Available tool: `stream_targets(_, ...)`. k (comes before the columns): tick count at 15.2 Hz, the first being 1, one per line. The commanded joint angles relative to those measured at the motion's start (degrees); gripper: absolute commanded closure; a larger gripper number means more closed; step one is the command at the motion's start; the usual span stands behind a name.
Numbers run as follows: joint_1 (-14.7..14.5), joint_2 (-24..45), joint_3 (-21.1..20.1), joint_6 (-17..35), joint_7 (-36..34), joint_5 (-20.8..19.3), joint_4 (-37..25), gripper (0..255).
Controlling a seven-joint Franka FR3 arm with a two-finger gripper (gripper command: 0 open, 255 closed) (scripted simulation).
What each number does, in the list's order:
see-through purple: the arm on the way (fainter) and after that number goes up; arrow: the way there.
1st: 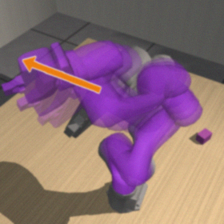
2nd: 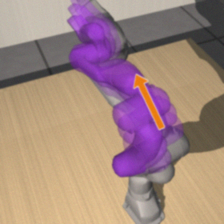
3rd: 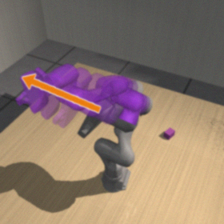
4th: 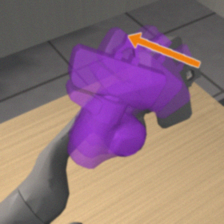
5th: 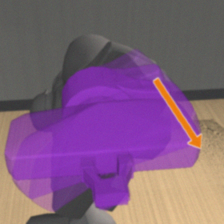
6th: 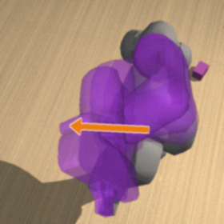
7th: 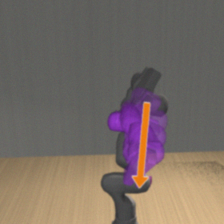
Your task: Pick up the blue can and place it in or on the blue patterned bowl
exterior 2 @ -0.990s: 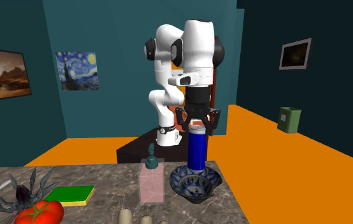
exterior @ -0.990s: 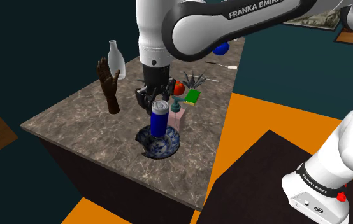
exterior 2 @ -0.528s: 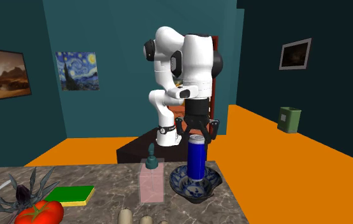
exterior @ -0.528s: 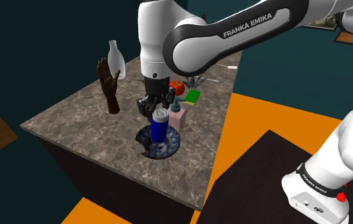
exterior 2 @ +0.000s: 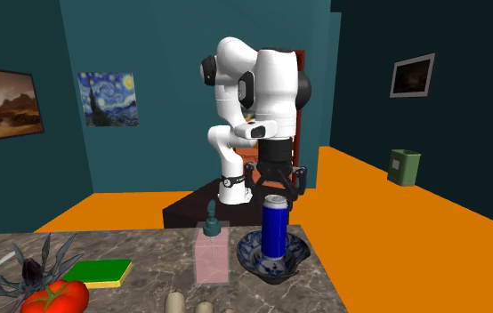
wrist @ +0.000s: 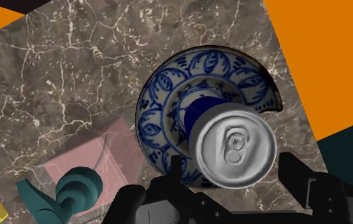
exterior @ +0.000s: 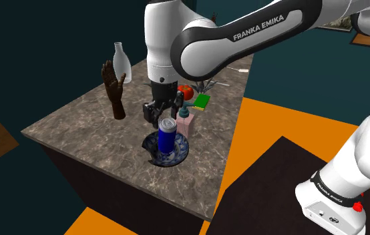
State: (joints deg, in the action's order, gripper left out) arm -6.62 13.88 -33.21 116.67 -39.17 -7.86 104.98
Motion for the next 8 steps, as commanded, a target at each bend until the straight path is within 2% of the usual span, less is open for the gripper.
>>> stream_targets(1, 0.0, 0.0, 0.0, 0.0, 0.0, 0.0, 0.0, 0)
stream_targets(5, 0.0, 0.0, 0.0, 0.0, 0.0, 0.0, 0.0, 0)
stream_targets(8, 0.3, -1.8, -0.4, -5.2, 0.8, 1.3, -3.8, 0)
